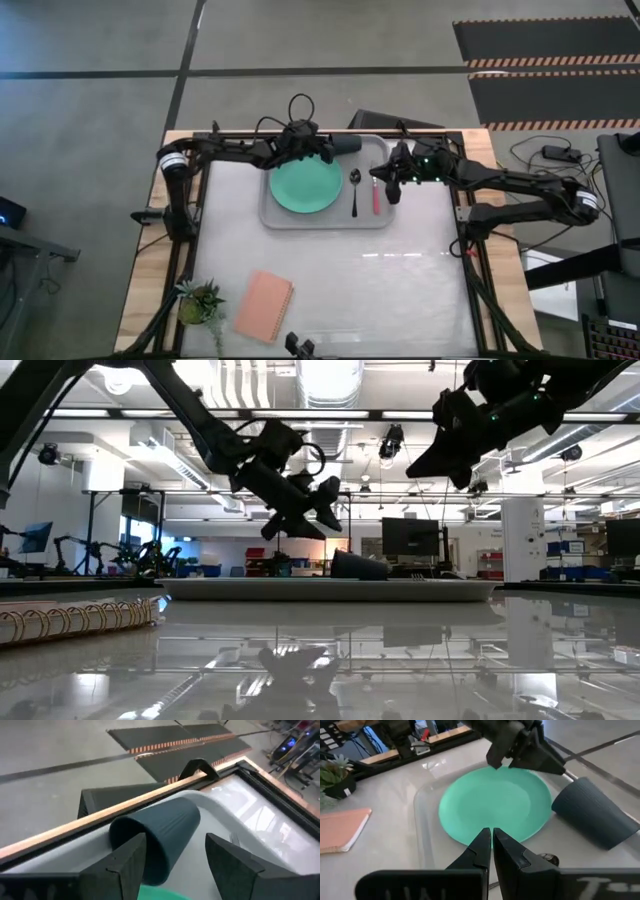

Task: Pick and place plate/cup/fork/spoon on tray
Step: Put the black cup to the right of the green plate on the gray food tray

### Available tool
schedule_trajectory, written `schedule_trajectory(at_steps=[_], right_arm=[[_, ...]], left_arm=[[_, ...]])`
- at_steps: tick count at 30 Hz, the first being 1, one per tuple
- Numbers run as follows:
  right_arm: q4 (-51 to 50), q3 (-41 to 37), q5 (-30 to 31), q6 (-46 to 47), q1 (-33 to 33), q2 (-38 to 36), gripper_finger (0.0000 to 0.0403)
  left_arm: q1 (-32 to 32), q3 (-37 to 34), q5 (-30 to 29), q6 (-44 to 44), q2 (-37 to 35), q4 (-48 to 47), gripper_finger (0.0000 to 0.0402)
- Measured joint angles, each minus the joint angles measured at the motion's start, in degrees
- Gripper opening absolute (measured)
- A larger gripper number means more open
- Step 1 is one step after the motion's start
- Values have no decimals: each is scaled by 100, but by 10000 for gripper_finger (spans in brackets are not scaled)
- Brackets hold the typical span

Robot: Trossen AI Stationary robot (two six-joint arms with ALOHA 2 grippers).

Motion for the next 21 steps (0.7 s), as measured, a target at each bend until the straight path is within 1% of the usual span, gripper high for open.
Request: schedule_trajectory(at_steps=[6,21], right_arm=[[-6,0,-1,-3,1,111,9],[-39,0,0,-54,1,124,9]], left_arm=[[17,-17,19,-292,265,42,187],[17,136,137,-297,738,480,187]])
